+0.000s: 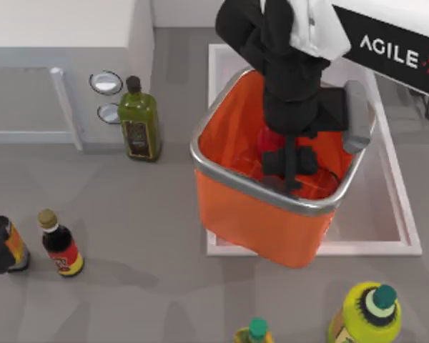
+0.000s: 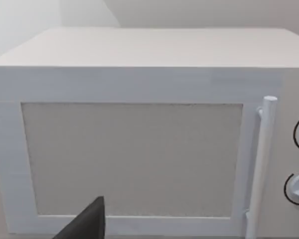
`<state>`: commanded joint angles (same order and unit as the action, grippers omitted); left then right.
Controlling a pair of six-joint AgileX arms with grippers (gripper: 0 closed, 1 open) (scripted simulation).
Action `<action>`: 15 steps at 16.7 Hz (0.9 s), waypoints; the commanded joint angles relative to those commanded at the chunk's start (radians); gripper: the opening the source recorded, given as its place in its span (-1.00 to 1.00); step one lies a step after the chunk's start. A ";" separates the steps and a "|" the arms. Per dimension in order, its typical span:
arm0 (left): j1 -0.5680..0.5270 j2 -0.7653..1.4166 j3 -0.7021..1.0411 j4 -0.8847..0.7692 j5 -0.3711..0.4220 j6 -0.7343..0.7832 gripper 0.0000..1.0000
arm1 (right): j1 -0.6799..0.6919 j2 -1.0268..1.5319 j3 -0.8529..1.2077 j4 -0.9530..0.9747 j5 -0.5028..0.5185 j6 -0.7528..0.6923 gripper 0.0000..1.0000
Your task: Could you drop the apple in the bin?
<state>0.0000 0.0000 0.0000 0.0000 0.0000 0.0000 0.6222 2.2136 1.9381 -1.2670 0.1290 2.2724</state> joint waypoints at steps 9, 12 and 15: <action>0.000 0.000 0.000 0.000 0.000 0.000 1.00 | 0.000 0.002 -0.027 0.028 -0.001 0.000 -0.40; 0.000 0.000 0.000 0.000 0.000 0.000 1.00 | 0.000 0.002 -0.027 0.028 -0.001 0.000 0.06; 0.000 0.000 0.000 0.000 0.000 0.000 1.00 | 0.000 0.002 -0.027 0.028 -0.001 0.000 0.51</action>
<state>0.0000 0.0000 0.0000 0.0000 0.0000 0.0000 0.6224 2.2154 1.9113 -1.2395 0.1277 2.2727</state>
